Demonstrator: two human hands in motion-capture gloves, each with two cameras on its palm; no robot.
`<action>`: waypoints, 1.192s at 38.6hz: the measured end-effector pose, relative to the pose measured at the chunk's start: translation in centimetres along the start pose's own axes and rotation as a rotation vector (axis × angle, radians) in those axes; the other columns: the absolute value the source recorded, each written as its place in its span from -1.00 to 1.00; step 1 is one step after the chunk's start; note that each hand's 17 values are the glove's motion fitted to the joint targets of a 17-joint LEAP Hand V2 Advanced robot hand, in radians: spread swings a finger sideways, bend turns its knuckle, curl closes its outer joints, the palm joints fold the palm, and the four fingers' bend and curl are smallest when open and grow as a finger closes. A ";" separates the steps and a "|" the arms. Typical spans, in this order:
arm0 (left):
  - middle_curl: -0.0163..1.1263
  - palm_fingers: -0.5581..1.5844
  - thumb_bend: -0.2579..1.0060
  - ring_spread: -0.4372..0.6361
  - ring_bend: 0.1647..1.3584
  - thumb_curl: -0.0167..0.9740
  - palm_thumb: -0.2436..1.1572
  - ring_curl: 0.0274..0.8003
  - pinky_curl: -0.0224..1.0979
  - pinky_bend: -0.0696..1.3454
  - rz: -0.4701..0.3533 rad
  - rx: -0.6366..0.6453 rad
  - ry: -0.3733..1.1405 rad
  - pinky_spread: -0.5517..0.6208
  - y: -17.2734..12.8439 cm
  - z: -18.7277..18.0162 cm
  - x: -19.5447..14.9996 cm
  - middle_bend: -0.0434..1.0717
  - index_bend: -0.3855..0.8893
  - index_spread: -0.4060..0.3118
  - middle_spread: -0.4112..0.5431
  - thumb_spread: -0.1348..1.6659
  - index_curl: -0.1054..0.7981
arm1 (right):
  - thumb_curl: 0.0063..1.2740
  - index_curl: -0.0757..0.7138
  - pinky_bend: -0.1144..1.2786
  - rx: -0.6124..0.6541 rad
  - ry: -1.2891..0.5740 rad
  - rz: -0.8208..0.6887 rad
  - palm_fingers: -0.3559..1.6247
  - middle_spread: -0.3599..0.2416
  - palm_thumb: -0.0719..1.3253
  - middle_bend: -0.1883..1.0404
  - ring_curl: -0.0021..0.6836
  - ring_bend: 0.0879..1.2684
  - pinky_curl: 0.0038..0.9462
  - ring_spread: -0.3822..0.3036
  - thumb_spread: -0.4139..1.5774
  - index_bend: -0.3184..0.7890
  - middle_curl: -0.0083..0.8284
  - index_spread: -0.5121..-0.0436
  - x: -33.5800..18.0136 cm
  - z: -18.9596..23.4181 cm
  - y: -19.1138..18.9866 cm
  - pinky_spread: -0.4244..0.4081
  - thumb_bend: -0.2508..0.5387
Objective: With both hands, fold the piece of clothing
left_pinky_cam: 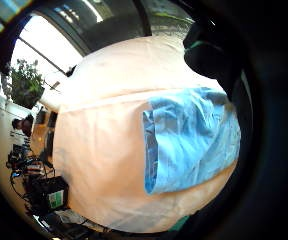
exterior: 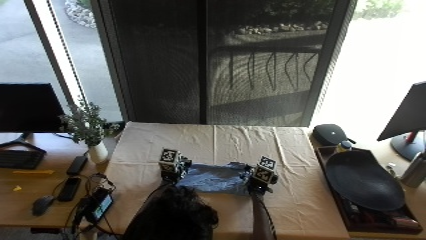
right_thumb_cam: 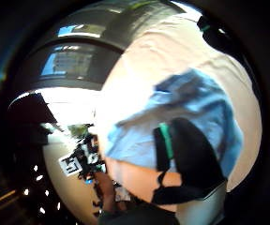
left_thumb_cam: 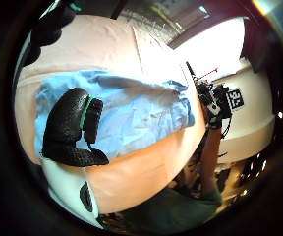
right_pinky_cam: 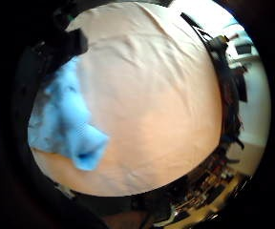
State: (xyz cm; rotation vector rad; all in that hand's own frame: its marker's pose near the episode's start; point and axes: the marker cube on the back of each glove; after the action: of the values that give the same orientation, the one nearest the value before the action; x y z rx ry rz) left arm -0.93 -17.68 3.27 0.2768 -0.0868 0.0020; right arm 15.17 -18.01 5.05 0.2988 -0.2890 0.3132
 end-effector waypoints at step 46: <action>-0.29 -0.12 -0.54 0.19 -0.53 -0.56 -0.13 -0.25 -0.40 -0.47 0.172 -0.184 0.739 0.56 4.1 -5.8 -2.6 -0.57 -0.18 -0.21 -0.26 0.90 0.03 | -0.13 -0.53 0.11 -0.099 -0.297 -0.341 0.51 -0.65 0.49 0.05 0.36 0.27 -0.21 -0.63 0.13 -0.34 0.19 -0.18 -29.9 6.4 5.0 -0.79 -0.31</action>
State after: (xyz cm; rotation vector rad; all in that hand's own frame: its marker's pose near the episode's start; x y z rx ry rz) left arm -3.11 -12.13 -1.42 0.0714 0.6216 0.2647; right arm -15.21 -23.24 2.48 0.2915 -0.5359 -0.0842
